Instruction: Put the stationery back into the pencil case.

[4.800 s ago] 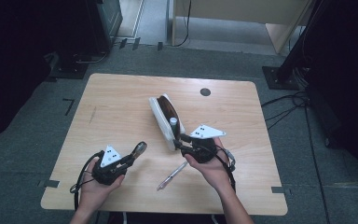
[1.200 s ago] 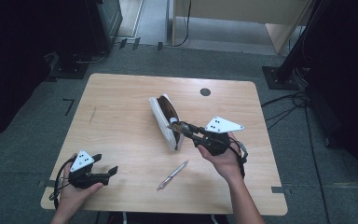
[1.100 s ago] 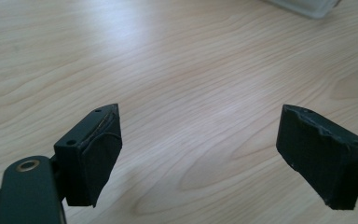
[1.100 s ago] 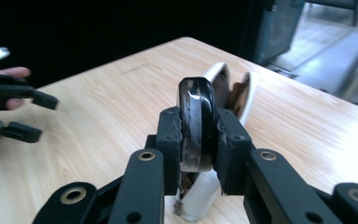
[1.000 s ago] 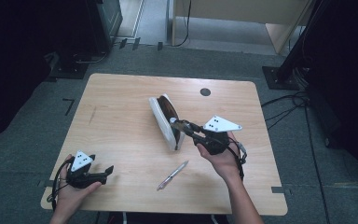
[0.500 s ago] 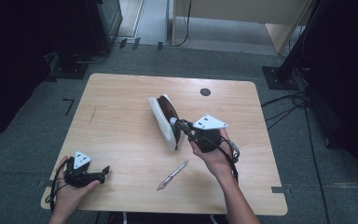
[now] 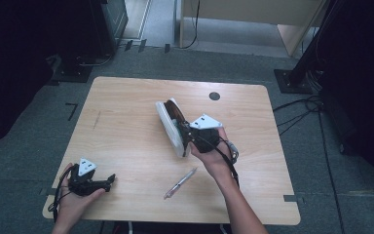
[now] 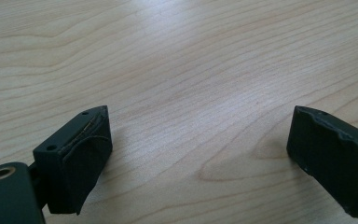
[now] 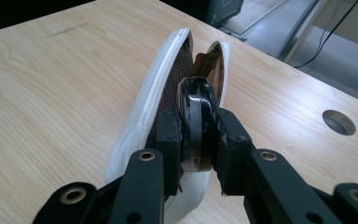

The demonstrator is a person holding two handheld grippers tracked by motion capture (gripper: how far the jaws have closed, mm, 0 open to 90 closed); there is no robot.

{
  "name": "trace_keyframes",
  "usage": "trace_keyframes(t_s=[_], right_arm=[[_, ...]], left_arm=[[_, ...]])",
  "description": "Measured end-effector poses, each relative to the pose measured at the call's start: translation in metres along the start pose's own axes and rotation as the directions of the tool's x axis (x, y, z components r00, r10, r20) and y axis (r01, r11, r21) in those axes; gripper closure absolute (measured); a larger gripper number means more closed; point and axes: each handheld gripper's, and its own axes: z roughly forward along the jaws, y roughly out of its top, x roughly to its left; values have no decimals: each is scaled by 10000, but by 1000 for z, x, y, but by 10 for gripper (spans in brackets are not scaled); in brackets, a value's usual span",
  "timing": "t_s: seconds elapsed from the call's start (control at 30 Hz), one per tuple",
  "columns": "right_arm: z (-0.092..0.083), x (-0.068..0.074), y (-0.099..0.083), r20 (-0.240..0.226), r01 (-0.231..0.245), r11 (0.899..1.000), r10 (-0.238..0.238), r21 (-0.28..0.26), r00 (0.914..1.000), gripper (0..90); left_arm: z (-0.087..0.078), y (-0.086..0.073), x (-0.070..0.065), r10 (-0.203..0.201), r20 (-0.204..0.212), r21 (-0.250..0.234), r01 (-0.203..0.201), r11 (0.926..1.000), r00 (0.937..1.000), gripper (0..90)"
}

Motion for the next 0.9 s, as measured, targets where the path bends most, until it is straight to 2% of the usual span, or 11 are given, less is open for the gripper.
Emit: trace_keyframes(t_s=[0.27, 0.7, 0.9], right_arm=[[13, -1, 7, -139, -499, 9984, 503, 255, 9986, 737], [27, -3, 17, -145, -968, 9947, 974, 354, 9951, 735], [35, -7, 27, -25, -1254, 9895, 1259, 720, 9920, 733]], left_arm=[[0, 0, 0, 18, 41, -15, -18, 10000, 10000, 70], [0, 0, 0, 76, 68, -22, -76, 10000, 9999, 70], [1, 0, 0, 79, 74, -30, -78, 10000, 9999, 70]])
